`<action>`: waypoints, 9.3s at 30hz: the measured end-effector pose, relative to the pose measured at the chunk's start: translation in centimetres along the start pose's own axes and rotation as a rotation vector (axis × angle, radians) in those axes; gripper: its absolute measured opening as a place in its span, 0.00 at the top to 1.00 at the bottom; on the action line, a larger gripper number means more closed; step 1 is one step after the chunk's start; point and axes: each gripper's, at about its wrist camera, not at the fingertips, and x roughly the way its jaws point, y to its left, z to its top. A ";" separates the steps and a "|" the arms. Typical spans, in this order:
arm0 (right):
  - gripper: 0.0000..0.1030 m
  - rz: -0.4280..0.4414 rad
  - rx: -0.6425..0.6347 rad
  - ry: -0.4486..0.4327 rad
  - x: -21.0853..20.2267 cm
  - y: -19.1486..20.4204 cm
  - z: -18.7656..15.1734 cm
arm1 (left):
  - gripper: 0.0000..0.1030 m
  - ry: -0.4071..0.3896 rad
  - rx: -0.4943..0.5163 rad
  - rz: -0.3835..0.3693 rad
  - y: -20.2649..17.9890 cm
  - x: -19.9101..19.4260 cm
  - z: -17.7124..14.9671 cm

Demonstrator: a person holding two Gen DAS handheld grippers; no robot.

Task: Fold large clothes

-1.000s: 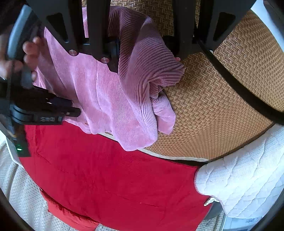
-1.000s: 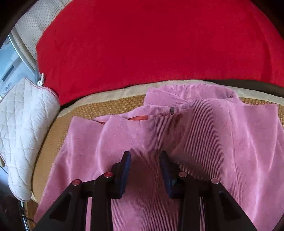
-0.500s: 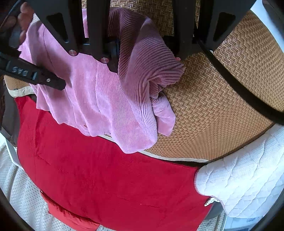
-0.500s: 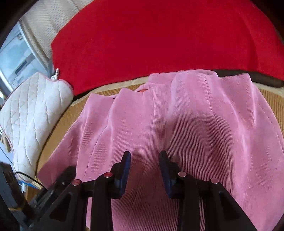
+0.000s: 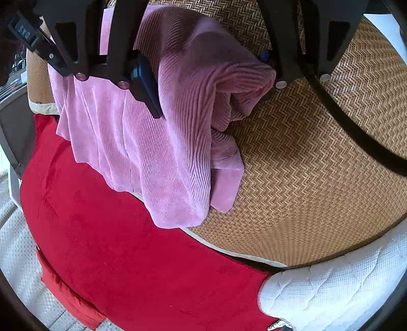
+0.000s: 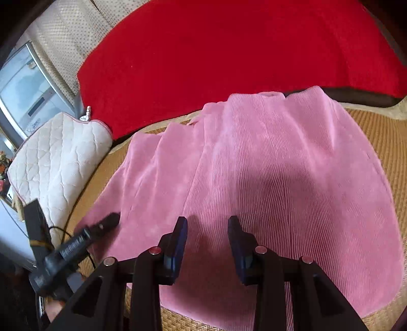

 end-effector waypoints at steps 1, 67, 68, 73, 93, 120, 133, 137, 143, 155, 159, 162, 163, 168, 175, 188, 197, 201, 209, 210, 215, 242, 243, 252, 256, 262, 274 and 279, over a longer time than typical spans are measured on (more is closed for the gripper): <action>0.64 0.007 -0.003 -0.007 -0.4 0.0 -0.2 | 0.37 -0.008 0.000 0.004 0.1 -0.2 0.2; 0.68 0.101 -0.040 -0.014 0.6 3.0 2.3 | 0.32 0.005 -0.155 -0.190 2.7 -1.3 -2.5; 0.68 0.084 -0.042 0.003 1.5 2.9 2.3 | 0.37 0.005 -0.161 -0.195 2.7 -0.7 -2.4; 0.83 0.088 0.010 0.052 3.9 1.0 1.9 | 0.66 -0.008 -0.137 -0.216 1.7 0.6 -1.6; 0.95 0.372 0.254 0.130 2.1 -6.0 1.2 | 0.83 -0.158 0.522 -0.350 -16.1 -5.5 -2.4; 0.75 0.355 0.253 0.064 0.4 -9.9 3.4 | 0.50 0.026 0.526 -0.532 -11.0 -5.5 -2.4; 0.88 0.155 0.096 -0.337 -13.1 -8.9 4.0 | 0.50 0.021 0.508 -0.546 -16.1 -4.5 -5.0; 0.88 -0.007 0.224 -0.239 -10.3 -16.0 2.0 | 0.48 0.062 0.771 -0.415 -20.6 -1.6 -10.3; 0.88 -0.037 0.258 -0.136 -6.7 -18.9 0.5 | 0.46 0.046 0.836 -0.384 -21.8 -0.8 -10.9; 0.83 0.123 0.394 -0.066 -7.1 -22.9 1.5 | 0.41 0.020 0.868 -0.345 -22.2 -0.7 -10.9; 0.78 0.152 0.431 -0.134 -10.9 -24.0 1.8 | 0.41 0.029 0.853 -0.343 -22.4 0.1 -10.6; 0.78 0.108 0.473 -0.110 -10.4 -25.2 1.5 | 0.40 0.029 0.856 -0.336 -22.4 -0.1 -10.6; 0.78 0.091 0.487 -0.100 -10.0 -25.5 1.4 | 0.40 0.027 0.854 -0.335 -22.4 -0.2 -10.7; 0.76 0.091 0.512 -0.030 -7.3 -25.8 1.0 | 0.40 0.038 0.843 -0.330 -23.4 0.8 -10.5; 0.75 0.131 0.552 -0.004 -6.5 -23.9 -1.6 | 0.40 0.061 0.824 -0.300 -23.6 1.0 -9.3; 0.66 0.046 0.585 -0.125 -13.1 -22.4 -4.3 | 0.37 -0.028 0.904 -0.222 -25.1 2.2 -10.8; 0.66 0.299 0.288 -0.225 -16.0 -12.1 -4.9 | 0.37 0.011 0.847 -0.289 -22.5 0.4 -9.2; 0.66 0.344 0.269 -0.202 -14.9 -9.2 -5.0 | 0.37 0.020 0.799 -0.313 -21.0 -0.8 -7.6; 0.78 -0.064 0.228 -0.056 -9.3 -9.1 -5.4 | 0.35 0.073 0.827 -0.267 -21.3 1.0 -8.8; 1.00 -0.091 0.236 -0.029 -8.4 -9.7 -5.9 | 0.35 0.081 0.826 -0.273 -21.3 1.0 -8.9; 1.00 -0.065 0.267 -0.031 -7.0 -10.4 -6.5 | 0.35 0.099 0.805 -0.290 -21.2 1.2 -8.6; 0.95 -0.104 0.184 0.140 6.3 -11.2 12.7 | 0.33 0.061 0.810 -0.263 -21.0 1.1 -9.5; 0.96 -0.112 0.191 0.172 8.1 -11.8 12.3 | 0.33 0.062 0.812 -0.261 -21.1 1.2 -9.5; 0.92 -0.061 0.221 0.107 5.5 -11.4 13.2 | 0.33 0.066 0.808 -0.256 -21.4 1.5 -9.2; 0.92 0.041 0.144 0.042 4.2 -8.0 14.5 | 0.33 0.073 0.801 -0.263 -21.4 1.7 -8.9; 0.93 0.037 0.070 0.131 9.8 -5.6 15.5 | 0.33 0.065 0.799 -0.262 -21.1 1.8 -8.8; 0.93 -0.019 0.134 0.059 4.4 -9.0 13.0 | 0.33 0.045 0.826 -0.241 -21.2 1.6 -9.1; 0.92 -0.071 0.084 0.015 -1.3 -8.3 9.1 | 0.33 0.029 0.835 -0.224 -21.3 1.7 -9.1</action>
